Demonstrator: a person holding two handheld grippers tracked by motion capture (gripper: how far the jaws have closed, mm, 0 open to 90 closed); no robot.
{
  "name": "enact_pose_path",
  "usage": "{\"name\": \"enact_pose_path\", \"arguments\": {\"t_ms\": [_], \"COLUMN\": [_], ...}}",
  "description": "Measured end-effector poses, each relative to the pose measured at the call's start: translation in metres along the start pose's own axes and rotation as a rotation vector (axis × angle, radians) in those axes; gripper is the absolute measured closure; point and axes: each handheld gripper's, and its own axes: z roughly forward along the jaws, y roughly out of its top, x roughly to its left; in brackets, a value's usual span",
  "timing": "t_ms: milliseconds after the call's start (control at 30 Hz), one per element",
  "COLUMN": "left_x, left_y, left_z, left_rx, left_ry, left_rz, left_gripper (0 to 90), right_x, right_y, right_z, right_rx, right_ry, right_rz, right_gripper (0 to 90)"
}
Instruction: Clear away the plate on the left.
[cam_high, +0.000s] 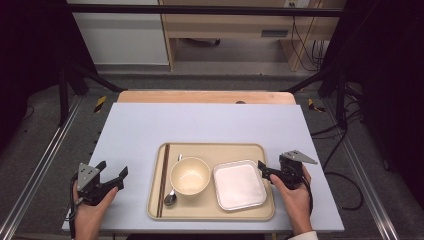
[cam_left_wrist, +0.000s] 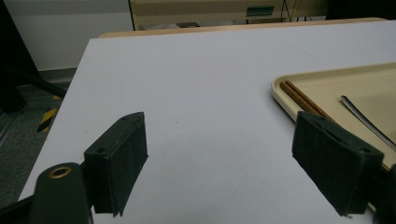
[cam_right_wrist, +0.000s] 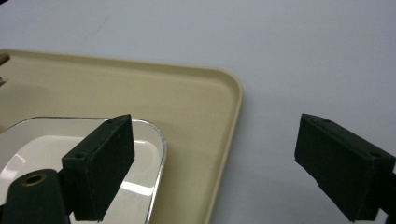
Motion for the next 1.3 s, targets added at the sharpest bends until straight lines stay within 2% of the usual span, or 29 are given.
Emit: {"name": "enact_pose_path", "arguments": {"t_ms": [167, 233, 300, 367, 433, 467, 500, 567, 700, 767, 833, 867, 900, 933, 1067, 1300], "left_x": [-0.002, -0.002, -0.004, -0.005, -0.006, -0.006, -0.007, -0.008, -0.011, -0.014, -0.015, -0.017, -0.019, -0.019, -0.024, -0.027], "left_y": [0.000, 0.000, 0.000, 0.000, 0.000, 0.000, 0.001, 0.001, 0.002, 0.004, 0.005, 0.005, 0.006, 0.006, 0.008, 0.009], "left_z": [0.001, 0.001, 0.002, 0.002, 0.002, 0.003, 0.003, 0.003, 0.003, 0.002, 0.002, 0.002, 0.002, 0.002, 0.000, -0.001], "left_rx": [0.003, 0.004, 0.002, -0.006, -0.009, -0.009, -0.012, -0.020, -0.028, -0.040, -0.044, -0.048, -0.060, -0.060, -0.083, -0.101], "left_ry": [-0.017, -0.023, -0.033, -0.064, -0.075, -0.084, -0.089, -0.102, -0.129, -0.153, -0.160, -0.172, -0.194, -0.194, -0.229, -0.252], "left_rz": [0.007, 0.012, 0.019, 0.001, 0.000, 0.003, 0.000, 0.006, 0.025, 0.051, 0.061, 0.074, 0.086, 0.086, 0.136, 0.164], "left_gripper": [17.2, 16.9, 16.8, 16.3, 16.1, 16.1, 16.1, 15.8, 15.4, 14.8, 14.4, 13.3, 12.7, 12.4, 11.4, 10.2], "right_x": [-0.002, -0.004, -0.005, -0.006, -0.007, -0.006, -0.006, -0.005, -0.002, -0.001, -0.001, 0.000, 0.000, 0.000, -0.001, -0.005], "right_y": [0.002, 0.004, 0.006, 0.009, 0.010, 0.011, 0.011, 0.011, 0.010, 0.009, 0.009, 0.008, 0.008, 0.008, 0.005, 0.002], "right_z": [0.003, 0.003, 0.002, 0.001, 0.000, -0.002, -0.002, -0.004, -0.007, -0.010, -0.011, -0.015, -0.016, -0.016, -0.026, -0.034], "right_rx": [-0.010, -0.019, -0.028, -0.050, -0.063, -0.098, -0.098, -0.140, -0.180, -0.231, -0.247, -0.286, -0.297, -0.297, -0.366, -0.383], "right_ry": [-0.034, -0.054, -0.054, -0.056, -0.060, -0.059, -0.059, -0.043, -0.032, -0.031, -0.033, -0.034, -0.035, -0.035, -0.034, -0.018], "right_rz": [-0.021, -0.044, -0.061, -0.085, -0.100, -0.127, -0.127, -0.167, -0.198, -0.234, -0.248, -0.274, -0.280, -0.280, -0.309, -0.329], "right_gripper": [12.0, 12.5, 12.5, 12.8, 14.1, 14.8, 14.8, 14.7, 14.0, 12.9, 12.9, 12.8, 12.8, 12.8, 12.7, 11.4]}}
